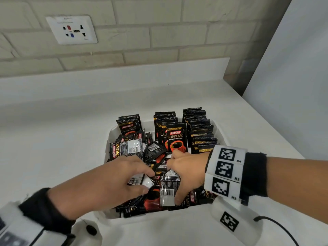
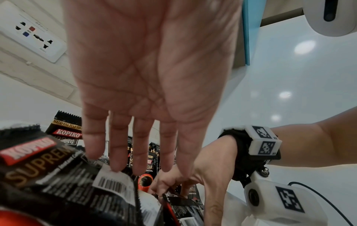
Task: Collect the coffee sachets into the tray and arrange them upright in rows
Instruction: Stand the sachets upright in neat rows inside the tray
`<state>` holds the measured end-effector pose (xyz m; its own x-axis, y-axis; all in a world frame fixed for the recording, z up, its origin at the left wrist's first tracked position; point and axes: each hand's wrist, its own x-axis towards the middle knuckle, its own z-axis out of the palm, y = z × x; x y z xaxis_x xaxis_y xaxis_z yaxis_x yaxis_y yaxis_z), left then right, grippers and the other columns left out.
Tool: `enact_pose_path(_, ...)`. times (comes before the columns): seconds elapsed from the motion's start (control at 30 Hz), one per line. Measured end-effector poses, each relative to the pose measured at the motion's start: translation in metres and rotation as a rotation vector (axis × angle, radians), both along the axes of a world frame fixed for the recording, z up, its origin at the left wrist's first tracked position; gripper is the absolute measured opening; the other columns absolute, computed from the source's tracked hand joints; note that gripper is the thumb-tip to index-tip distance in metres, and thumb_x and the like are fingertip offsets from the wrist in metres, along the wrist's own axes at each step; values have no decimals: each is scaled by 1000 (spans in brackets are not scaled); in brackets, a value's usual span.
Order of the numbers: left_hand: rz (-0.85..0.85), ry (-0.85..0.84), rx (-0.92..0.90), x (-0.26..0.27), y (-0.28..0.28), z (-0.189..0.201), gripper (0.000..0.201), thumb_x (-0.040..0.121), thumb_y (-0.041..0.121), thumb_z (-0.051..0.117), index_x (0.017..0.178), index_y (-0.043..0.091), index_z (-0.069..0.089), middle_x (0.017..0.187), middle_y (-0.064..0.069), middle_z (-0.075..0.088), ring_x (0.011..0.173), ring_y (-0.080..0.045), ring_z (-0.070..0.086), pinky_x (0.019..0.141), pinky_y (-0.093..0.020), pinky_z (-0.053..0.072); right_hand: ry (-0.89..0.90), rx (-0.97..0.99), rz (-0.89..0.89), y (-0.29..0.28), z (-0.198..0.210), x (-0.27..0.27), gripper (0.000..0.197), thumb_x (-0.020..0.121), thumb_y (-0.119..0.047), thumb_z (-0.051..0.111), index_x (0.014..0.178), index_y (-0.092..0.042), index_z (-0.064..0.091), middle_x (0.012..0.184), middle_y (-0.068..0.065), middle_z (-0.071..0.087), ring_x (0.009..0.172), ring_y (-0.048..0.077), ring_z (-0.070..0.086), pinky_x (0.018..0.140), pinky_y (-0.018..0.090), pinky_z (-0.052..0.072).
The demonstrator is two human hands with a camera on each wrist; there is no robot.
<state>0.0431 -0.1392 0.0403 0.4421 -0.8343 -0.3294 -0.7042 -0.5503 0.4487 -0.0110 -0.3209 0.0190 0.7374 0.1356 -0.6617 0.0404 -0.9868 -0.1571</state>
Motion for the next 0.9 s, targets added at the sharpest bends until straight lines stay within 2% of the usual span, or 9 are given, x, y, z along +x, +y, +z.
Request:
enact_pose_path(0.17,12,1,-14,-1,-2,1,32,90,42,54,120,48,47,120,31,41,116,13,34,100,-11,30,-43,47,4,2,5,0,80,73,-47,72,133,-8,36,124,8,45,106,21,50,82,30,46)
enact_pose_path(0.27,24,5,-21,-1,-3,2,32,90,42,53,121,48,46,120,32,40,115,13,34,99,-8,29,-82,114,-49,0,5,0,76,75,-42,72,133,-10,37,120,3,50,95,13,46,75,23,41)
enact_pose_path(0.37,25,1,-35,-1,-5,0,33,89,40,56,120,47,48,119,30,41,115,11,36,99,-9,29,-91,210,-147,-1,6,2,63,75,-35,74,124,-8,47,112,3,57,88,14,51,60,17,38)
enact_pose_path(0.47,18,-4,-37,-1,-6,-4,33,89,39,56,120,46,49,118,29,42,115,10,38,101,-13,31,-58,263,-170,-3,8,3,45,76,-32,73,113,-11,57,102,2,62,79,11,54,55,12,38)
enact_pose_path(0.53,4,-13,-23,-1,-6,-6,33,90,39,55,122,45,49,119,29,42,116,11,37,102,-13,30,-32,243,-126,-3,9,2,38,77,-33,72,108,-12,61,96,2,64,73,8,53,58,13,41)
enact_pose_path(0.63,-18,-28,5,-1,-5,-9,36,91,40,54,126,44,48,122,29,41,118,10,35,104,-14,29,-35,149,-65,-2,8,1,48,78,-42,68,112,-9,57,102,4,63,82,14,53,69,25,45)
enact_pose_path(0.73,-31,-38,28,1,-3,-11,36,91,42,53,127,43,48,122,31,40,118,11,33,105,-16,30,-34,137,-64,-2,8,1,59,79,-42,67,124,-8,49,109,1,59,84,11,48,70,23,41)
enact_pose_path(0.83,-31,-40,26,2,-2,-12,37,90,42,54,127,43,48,119,33,39,117,12,33,105,-17,30,-47,144,-82,-3,10,5,66,78,-40,69,130,-8,45,82,-10,45,66,4,41,55,16,33)
enact_pose_path(0.9,-36,-44,24,2,-2,-13,37,91,42,54,127,42,48,120,31,40,118,11,33,105,-17,30,-47,142,-101,-3,10,5,73,77,-40,70,135,-7,39,84,-10,45,71,4,44,57,13,32)
